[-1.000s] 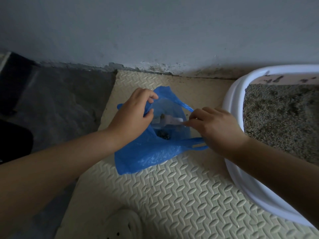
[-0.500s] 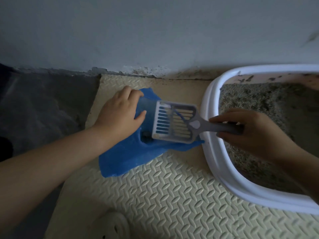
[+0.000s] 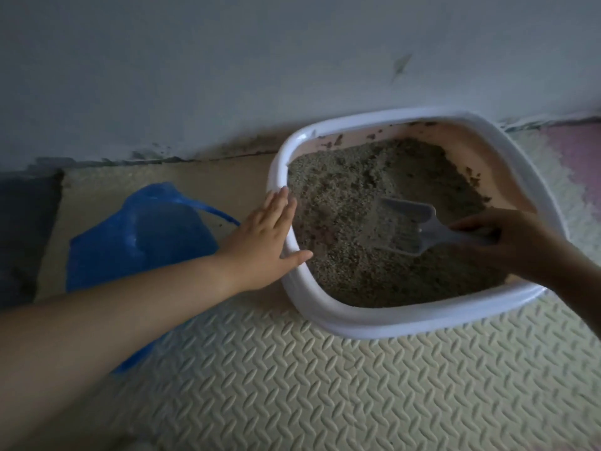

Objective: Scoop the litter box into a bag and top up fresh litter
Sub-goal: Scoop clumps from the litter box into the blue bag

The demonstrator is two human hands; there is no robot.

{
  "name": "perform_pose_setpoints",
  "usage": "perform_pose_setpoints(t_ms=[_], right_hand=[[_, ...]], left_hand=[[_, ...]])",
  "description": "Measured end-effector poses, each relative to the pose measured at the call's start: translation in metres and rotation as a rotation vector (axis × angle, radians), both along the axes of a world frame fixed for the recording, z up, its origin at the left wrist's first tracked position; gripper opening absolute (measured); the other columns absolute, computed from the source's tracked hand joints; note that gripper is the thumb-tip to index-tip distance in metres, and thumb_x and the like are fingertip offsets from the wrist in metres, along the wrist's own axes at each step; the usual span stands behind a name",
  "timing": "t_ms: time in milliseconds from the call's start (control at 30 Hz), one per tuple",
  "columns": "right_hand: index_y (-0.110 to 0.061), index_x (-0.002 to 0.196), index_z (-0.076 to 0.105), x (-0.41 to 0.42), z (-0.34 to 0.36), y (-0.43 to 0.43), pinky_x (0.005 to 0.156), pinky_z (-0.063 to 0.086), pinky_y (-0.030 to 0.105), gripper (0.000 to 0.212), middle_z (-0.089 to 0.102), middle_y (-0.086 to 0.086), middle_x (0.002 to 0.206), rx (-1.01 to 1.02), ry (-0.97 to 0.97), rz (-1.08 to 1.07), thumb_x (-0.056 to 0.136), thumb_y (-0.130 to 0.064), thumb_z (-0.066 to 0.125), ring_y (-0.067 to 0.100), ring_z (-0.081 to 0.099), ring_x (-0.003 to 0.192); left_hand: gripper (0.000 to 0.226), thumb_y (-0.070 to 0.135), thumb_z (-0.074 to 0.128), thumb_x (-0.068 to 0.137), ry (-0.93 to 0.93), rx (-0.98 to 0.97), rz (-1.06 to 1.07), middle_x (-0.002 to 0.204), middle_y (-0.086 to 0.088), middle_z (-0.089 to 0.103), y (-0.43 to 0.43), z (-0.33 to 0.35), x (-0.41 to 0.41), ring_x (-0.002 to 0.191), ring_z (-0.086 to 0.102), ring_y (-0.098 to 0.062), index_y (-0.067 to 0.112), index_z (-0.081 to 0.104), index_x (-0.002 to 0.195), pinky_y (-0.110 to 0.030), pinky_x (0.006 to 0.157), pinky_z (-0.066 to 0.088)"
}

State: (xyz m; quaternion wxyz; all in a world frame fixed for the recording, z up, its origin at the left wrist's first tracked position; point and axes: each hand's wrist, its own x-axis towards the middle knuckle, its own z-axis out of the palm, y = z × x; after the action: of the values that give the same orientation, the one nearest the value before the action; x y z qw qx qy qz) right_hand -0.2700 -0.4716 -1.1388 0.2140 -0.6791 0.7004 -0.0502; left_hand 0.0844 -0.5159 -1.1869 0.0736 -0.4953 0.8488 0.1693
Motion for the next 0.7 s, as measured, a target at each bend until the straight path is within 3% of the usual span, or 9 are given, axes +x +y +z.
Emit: perform_pose_setpoints(t_ms=[133, 300, 400, 567, 700], right_hand=[[-0.024, 0.106, 0.072, -0.021, 0.004, 0.010, 0.068, 0.042, 0.031, 0.027, 0.068, -0.001, 0.099, 0.052, 0.184, -0.124, 0.080, -0.032, 0.072, 0.013, 0.055, 0.078], [-0.019, 0.099, 0.072, -0.006, -0.004, 0.002, 0.066, 0.048, 0.032, 0.031, 0.067, 0.001, 0.089, 0.099, 0.238, -0.162, 0.084, -0.045, 0.062, 0.017, 0.058, 0.075], [-0.017, 0.088, 0.068, 0.009, -0.017, -0.012, 0.062, 0.050, 0.032, 0.037, 0.066, 0.001, 0.079, 0.095, 0.241, -0.170, 0.087, -0.052, 0.056, 0.018, 0.060, 0.068], [-0.009, 0.087, 0.063, 0.036, -0.044, -0.039, 0.050, 0.040, 0.029, 0.026, 0.062, 0.007, 0.074, 0.087, 0.137, -0.233, 0.090, -0.033, 0.053, 0.021, 0.057, 0.063], [-0.002, 0.109, 0.053, 0.068, -0.060, -0.072, 0.046, 0.029, 0.025, 0.025, 0.060, 0.011, 0.092, 0.073, 0.057, -0.314, 0.094, -0.020, 0.047, 0.023, 0.051, 0.067]], left_hand=[[0.096, 0.066, 0.031, 0.088, 0.005, 0.004, 0.056, 0.150, -0.003, -0.038, 0.001, -0.007, -0.009, 0.141, -0.029, -0.017, 0.013, -0.023, 0.147, -0.031, 0.114, -0.007], [0.103, 0.060, 0.044, 0.088, 0.088, 0.025, 0.091, 0.149, -0.004, -0.038, -0.001, -0.007, -0.010, 0.141, -0.028, -0.017, 0.011, -0.025, 0.145, -0.028, 0.110, -0.010], [0.114, 0.063, 0.053, 0.081, 0.111, 0.058, 0.109, 0.150, -0.004, -0.038, -0.009, -0.007, -0.010, 0.141, -0.027, -0.017, 0.011, -0.026, 0.145, -0.033, 0.115, -0.004], [0.123, 0.064, 0.057, 0.076, 0.085, 0.088, 0.101, 0.148, -0.006, -0.042, -0.013, -0.008, -0.011, 0.140, -0.029, -0.020, 0.009, -0.031, 0.142, -0.035, 0.116, -0.002], [0.127, 0.067, 0.057, 0.074, 0.082, 0.087, 0.099, 0.145, -0.005, -0.045, -0.013, -0.009, -0.012, 0.140, -0.030, -0.021, 0.009, -0.034, 0.140, -0.033, 0.114, -0.004]])
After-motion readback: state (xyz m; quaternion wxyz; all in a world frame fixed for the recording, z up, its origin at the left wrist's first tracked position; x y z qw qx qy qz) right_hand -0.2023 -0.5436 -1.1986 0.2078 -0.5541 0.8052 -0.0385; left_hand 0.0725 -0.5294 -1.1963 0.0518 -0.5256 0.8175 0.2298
